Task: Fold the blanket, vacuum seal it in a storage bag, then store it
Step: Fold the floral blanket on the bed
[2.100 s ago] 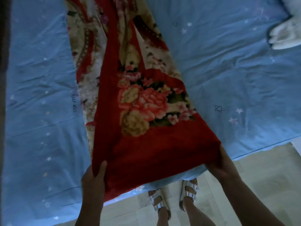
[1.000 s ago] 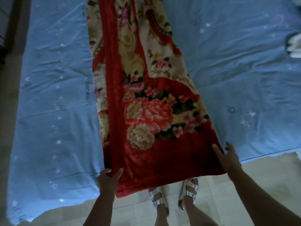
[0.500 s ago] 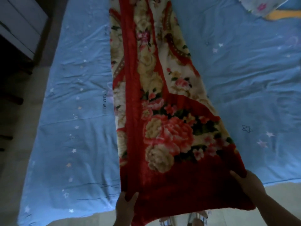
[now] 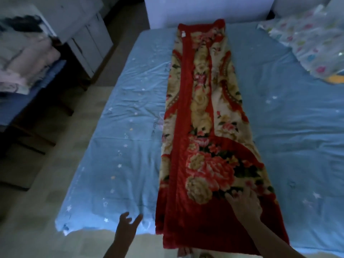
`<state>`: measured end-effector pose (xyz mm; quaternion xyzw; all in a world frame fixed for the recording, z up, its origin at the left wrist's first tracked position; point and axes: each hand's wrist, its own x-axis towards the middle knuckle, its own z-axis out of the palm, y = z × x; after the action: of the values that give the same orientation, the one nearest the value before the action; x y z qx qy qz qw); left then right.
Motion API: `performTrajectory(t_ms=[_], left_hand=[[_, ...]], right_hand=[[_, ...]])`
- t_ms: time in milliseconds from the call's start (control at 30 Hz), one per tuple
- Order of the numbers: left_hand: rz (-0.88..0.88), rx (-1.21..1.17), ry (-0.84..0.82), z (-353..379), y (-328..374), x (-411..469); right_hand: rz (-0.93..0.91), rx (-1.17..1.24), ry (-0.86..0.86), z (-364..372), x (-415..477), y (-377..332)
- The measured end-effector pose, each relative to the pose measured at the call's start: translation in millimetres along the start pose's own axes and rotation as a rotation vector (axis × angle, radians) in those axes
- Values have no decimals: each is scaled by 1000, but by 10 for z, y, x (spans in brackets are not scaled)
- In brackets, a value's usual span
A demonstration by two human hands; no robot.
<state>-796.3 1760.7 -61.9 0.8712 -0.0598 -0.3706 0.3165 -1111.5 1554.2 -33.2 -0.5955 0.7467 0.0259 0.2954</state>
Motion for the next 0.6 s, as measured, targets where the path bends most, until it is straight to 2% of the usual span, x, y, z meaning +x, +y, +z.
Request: performTrajectory(t_ms=[200, 367, 467, 600], left_hand=[[150, -122, 119, -688, 392, -275], [227, -257, 196, -1572, 496, -375], [247, -286, 256, -2259, 374, -317], [299, -283, 333, -3247, 79, -148]], right_hand=[[-433, -65, -103, 89, -654, -1283], [-636, 66, -131, 407, -1319, -2311], [-750, 79, -176, 655, -1792, -2920], [-907, 240, -222, 1059, -2398, -3721]])
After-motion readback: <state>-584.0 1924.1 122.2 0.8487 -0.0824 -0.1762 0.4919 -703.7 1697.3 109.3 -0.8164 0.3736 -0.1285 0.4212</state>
